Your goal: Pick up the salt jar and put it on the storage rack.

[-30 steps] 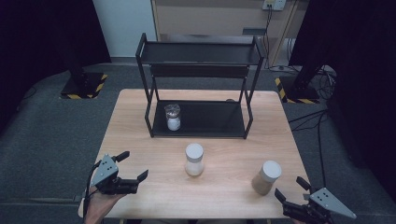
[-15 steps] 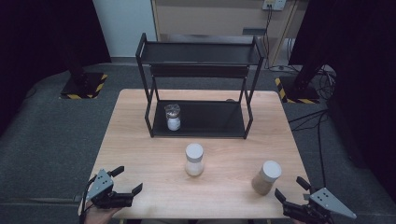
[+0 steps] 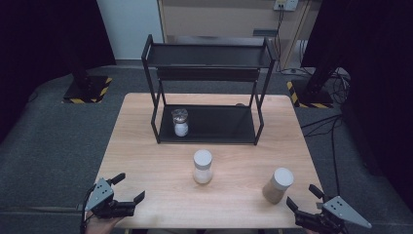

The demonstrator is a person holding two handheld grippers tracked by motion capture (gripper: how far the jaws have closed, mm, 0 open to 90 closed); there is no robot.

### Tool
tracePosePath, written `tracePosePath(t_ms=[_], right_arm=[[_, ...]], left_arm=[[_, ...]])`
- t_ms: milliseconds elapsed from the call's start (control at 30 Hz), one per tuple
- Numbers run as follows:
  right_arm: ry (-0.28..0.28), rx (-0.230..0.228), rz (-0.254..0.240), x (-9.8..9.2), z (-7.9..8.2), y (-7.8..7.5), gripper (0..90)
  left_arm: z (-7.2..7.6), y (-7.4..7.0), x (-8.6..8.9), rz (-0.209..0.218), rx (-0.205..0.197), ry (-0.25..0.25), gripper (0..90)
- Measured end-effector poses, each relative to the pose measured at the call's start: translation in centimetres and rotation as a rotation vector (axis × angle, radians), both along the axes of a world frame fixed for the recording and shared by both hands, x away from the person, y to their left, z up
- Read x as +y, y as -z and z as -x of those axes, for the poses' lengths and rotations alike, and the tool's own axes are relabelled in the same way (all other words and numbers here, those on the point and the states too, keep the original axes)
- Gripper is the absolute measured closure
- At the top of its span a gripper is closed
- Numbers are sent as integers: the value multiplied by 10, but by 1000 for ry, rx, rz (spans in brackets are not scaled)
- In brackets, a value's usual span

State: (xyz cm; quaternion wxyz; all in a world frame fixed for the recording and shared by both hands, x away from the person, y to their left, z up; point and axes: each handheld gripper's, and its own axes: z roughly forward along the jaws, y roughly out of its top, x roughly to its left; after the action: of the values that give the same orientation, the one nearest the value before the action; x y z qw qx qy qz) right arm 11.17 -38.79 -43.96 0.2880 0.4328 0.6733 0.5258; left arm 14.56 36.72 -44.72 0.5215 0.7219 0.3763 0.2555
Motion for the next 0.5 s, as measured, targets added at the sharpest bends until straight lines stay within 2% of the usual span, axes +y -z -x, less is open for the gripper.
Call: tracePosePath(t_ms=[500], right_arm=[[-2, -1, -2, 0, 0, 0, 68]], left_arm=[[0, 0, 1, 11, 9, -14, 11]])
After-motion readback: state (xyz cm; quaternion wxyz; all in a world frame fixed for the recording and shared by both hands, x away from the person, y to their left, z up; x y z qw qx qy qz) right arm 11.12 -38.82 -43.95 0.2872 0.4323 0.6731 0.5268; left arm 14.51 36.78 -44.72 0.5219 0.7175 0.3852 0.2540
